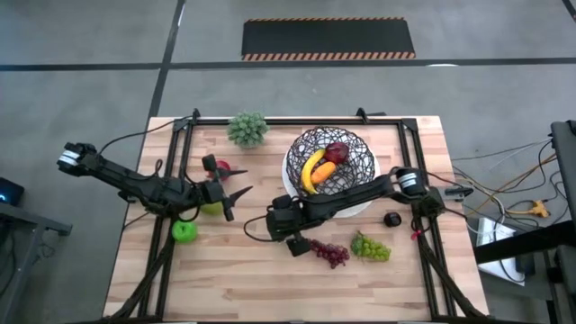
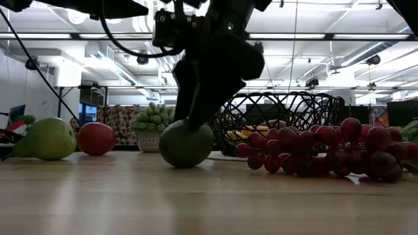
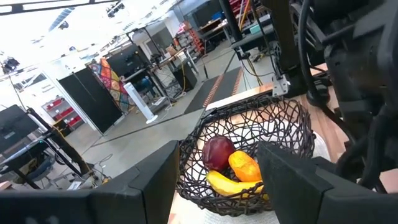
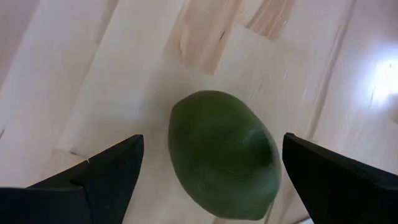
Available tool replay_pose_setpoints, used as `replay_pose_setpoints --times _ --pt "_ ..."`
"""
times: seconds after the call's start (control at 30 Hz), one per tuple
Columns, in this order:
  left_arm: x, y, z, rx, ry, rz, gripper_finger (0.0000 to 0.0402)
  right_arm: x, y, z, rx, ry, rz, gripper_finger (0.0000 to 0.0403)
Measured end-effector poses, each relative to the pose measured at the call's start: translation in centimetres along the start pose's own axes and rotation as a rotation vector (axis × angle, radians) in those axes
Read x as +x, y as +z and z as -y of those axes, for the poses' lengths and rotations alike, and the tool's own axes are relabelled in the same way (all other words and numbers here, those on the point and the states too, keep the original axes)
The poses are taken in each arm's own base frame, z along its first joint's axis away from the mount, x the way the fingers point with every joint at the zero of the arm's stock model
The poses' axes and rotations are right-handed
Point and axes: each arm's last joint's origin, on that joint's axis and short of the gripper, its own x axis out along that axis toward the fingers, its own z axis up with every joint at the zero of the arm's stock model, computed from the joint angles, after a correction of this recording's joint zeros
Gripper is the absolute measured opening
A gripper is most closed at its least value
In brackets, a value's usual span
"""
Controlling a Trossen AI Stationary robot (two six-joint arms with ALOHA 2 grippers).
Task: Build produce basket
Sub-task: Put the green lime into the black wire basket
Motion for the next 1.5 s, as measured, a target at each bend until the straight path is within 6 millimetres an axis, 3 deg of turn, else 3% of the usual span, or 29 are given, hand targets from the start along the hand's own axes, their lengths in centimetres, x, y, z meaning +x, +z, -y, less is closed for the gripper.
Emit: replay_pose_setpoints --times 0.33,0.7,0.9,1.27,1.5 --pt "-0.1 0.2 -0.2 0.010 0.004 0.008 0.0202 1.1 -0.3 0.2 0.028 0.001 -0.021 0.0366" --pt "-0.1 0.1 -0.2 0.022 0.003 0.005 0.0202 1.1 -0.8 2.2 0.069 -0.017 -0.020 0.0366" --pt "-0.1 0.1 -0.2 0.028 0.003 0.005 0.0202 1.2 -0.8 2.4 0.105 0.056 -0.002 0.0363" --pt "-0.1 0.2 -0.2 0.047 0.006 0.010 0.0202 1.3 -0.9 2.4 0.132 0.086 0.003 0.0266" --pt "-0.1 0.2 -0.2 0.048 0.006 0.011 0.0202 -0.2 0.3 2.7 0.149 0.078 0.050 0.0261"
